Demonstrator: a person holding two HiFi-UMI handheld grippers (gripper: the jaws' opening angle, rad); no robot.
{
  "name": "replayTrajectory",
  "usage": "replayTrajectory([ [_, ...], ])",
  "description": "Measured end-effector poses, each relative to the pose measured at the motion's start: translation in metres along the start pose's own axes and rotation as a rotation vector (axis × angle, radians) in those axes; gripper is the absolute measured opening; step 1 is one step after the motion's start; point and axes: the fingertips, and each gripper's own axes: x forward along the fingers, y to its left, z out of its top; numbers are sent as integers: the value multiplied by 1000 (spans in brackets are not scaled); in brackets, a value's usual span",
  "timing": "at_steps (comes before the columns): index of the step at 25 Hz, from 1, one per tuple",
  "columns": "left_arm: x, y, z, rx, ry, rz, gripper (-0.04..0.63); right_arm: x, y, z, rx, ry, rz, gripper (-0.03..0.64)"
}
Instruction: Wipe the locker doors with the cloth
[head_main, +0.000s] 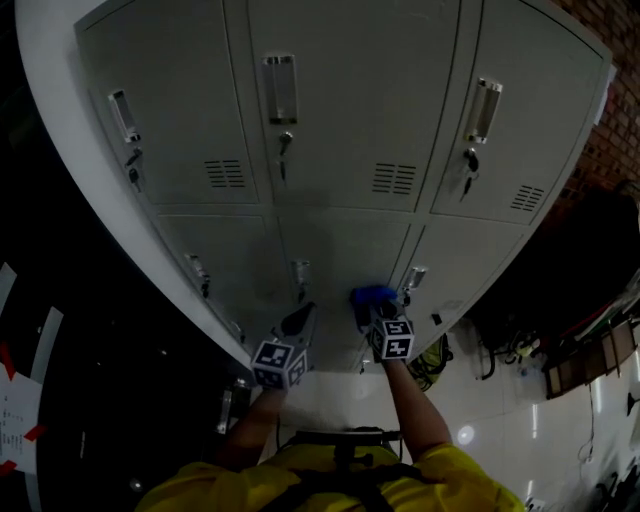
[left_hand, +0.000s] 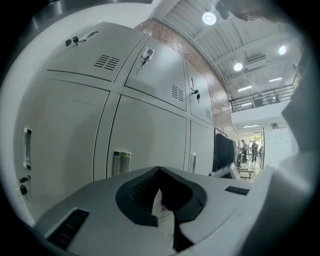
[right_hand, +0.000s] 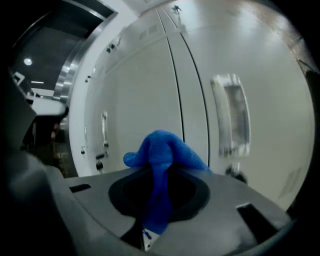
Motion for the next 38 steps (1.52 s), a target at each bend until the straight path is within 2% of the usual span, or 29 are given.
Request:
replayTrajectory([
  [3,6,0,4,-9,4,-21,0,18,-15,-78,74,137,-38,72],
  [4,8,-2,5,-6,6,-34,0,19,-17,-84,79,145,-43,72],
  [6,12,-4,7,4,10,-53,0,13,-14,-64,77,100,-33,72],
  [8,13,-2,7,1,10,-53,0,-4,6,-1,85,-11,21,72],
  [11,8,-7,10,-5,8,-75,0,-49,55,153,25,-258,133,72],
  [13,8,-10,10,-11,2,-87,0,-73,77,247,-50,-402,161,74],
  [14,9,-10,10,-15,-6,-87,0,-78,82,278,-73,-444,163,74],
  [16,9,-9,13,-22,-23,-81,0,-76,86,303,-68,-466,169,73],
  [18,6,-9,17,-20,-32,-75,0,-68,84,283,-40,-429,164,74],
  [20,2,-4,17,-11,-30,-67,0,-52,77,231,-5,-356,144,73],
  [22,-2,2,14,-3,-17,-53,0,-27,68,156,6,-260,102,72],
  [27,-16,10,4,-3,10,-36,0,40,45,-64,31,32,21,72],
  [28,-18,13,2,-4,13,-32,0,43,41,-88,39,66,3,72],
  [30,-24,16,2,-8,16,-22,0,34,50,-90,52,46,18,72],
  [31,-27,19,1,-10,15,-16,0,25,60,-70,57,5,40,72],
  [33,-31,25,-2,-10,10,-4,0,7,84,2,43,-106,93,72],
  [37,-38,26,0,-24,5,10,0,-32,136,212,2,-371,237,72],
  [38,-38,25,2,-25,0,9,0,-38,146,252,-8,-412,271,74],
])
